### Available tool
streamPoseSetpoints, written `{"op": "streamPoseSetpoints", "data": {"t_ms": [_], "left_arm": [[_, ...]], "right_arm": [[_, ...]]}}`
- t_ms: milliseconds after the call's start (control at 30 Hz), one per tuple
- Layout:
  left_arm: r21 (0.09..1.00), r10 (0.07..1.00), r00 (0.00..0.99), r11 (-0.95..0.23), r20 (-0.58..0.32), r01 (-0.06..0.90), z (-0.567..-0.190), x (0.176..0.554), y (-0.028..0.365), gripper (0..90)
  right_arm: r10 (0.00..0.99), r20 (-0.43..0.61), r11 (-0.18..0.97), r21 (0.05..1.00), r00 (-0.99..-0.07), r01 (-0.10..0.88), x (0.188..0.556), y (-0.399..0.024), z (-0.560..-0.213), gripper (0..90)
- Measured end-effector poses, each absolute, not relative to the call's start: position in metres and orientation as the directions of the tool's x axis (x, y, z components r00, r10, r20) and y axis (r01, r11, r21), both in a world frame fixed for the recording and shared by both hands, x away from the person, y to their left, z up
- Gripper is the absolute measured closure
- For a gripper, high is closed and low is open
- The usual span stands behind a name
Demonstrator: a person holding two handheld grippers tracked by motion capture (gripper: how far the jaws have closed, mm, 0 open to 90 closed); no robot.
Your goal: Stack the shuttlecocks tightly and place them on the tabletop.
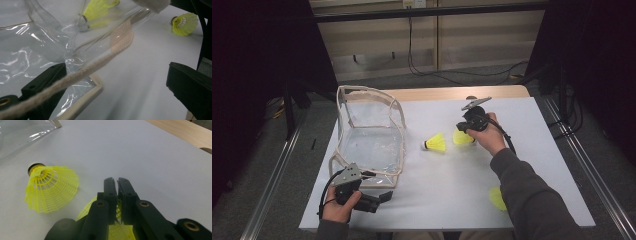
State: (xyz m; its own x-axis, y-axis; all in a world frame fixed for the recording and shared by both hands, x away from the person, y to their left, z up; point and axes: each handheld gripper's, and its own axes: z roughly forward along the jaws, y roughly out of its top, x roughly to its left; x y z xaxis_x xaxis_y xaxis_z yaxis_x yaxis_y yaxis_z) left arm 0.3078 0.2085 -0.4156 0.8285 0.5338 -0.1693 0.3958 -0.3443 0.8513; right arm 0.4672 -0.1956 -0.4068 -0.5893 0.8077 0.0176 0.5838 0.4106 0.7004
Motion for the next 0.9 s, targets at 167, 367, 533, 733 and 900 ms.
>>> {"op": "streamPoseSetpoints", "data": {"t_ms": [167,367,533,733,900], "left_arm": [[0.850,0.536,0.827,-0.347,-0.168,0.397,-0.415,0.308,0.208,3.6],[0.850,0.537,0.827,-0.346,-0.167,0.397,-0.416,0.308,0.208,3.6],[0.850,0.537,0.827,-0.346,-0.167,0.396,-0.416,0.308,0.208,3.6],[0.849,0.534,0.829,-0.349,-0.167,0.396,-0.416,0.308,0.209,3.6],[0.850,0.538,0.826,-0.346,-0.167,0.397,-0.416,0.308,0.208,3.6]], "right_arm": [[0.801,0.036,0.395,0.718,-0.598,0.573,0.458,-0.201,-0.401,85.3],[0.796,0.051,0.380,0.733,-0.603,0.564,0.449,-0.202,-0.404,82.6],[0.796,0.046,0.383,0.734,-0.604,0.561,0.444,-0.203,-0.405,75.8],[0.804,0.044,0.371,0.743,-0.593,0.557,0.441,-0.211,-0.404,72.8],[0.824,0.045,0.341,0.757,-0.565,0.558,0.438,-0.226,-0.399,72.4]]}}
